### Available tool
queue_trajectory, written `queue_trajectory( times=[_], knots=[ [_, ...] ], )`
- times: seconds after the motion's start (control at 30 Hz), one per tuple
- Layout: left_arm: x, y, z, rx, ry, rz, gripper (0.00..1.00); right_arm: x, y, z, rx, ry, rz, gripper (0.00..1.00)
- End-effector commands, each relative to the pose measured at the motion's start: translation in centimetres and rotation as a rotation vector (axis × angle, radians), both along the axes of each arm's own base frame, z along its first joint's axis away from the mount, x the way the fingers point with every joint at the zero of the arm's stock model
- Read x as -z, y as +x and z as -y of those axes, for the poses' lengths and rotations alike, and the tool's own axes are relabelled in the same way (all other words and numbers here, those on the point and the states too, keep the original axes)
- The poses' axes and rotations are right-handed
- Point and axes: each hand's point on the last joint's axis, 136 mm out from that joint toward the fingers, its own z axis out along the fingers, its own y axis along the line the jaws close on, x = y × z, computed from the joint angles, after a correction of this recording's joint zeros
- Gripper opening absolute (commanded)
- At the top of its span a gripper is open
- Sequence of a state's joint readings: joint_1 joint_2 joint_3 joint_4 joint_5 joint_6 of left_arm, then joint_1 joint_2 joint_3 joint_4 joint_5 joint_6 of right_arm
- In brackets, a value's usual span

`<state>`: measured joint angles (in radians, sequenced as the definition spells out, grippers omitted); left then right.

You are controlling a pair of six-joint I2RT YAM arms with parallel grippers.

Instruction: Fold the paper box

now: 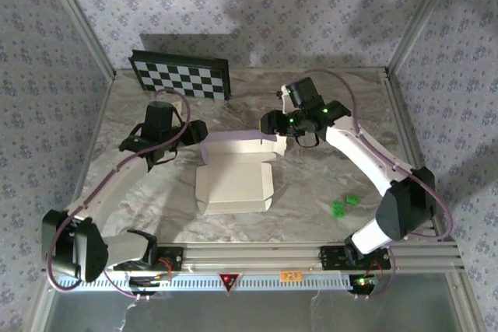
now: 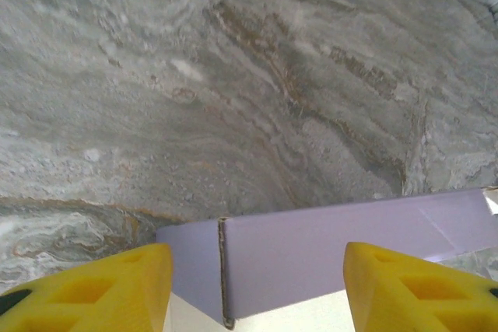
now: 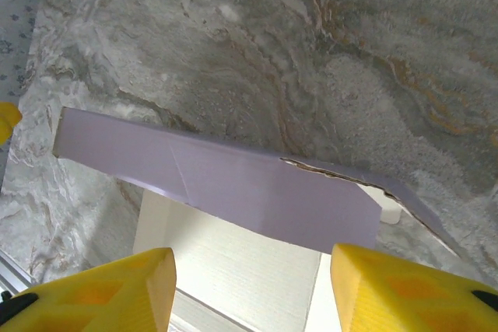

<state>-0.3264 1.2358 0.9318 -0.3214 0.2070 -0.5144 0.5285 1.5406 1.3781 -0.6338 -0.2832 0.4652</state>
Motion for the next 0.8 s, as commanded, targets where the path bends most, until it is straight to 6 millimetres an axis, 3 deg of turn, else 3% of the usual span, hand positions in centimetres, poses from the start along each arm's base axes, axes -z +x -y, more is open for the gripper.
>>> queue_trajectory(
  times=[0.0,0.17,0.33,0.5,0.77],
  knots=[
    [0.5,-0.6,1.7,0.114,-0.067,-0.064,0.58,0.9,-0.5,-1.3,-0.011,0.008,-0.078,0.57],
    [1.8,-0.4,2.3,0.155,-0.115,-0.112,0.53,2.1,-0.1,-2.1,0.0,0.018,-0.124,0.57],
    [3.2,-0.5,1.7,0.138,-0.104,-0.14,0.5,3.6,0.1,-1.9,0.03,-0.008,-0.16,0.58],
    [4.5,-0.7,1.4,0.126,-0.104,-0.183,0.47,4.7,-0.2,-2.9,0.028,0.052,-0.21,0.58],
    [5.3,-0.9,1.7,0.14,-0.121,-0.212,0.44,3.9,0.4,-5.0,0.075,0.266,-0.202,0.55]
  ],
)
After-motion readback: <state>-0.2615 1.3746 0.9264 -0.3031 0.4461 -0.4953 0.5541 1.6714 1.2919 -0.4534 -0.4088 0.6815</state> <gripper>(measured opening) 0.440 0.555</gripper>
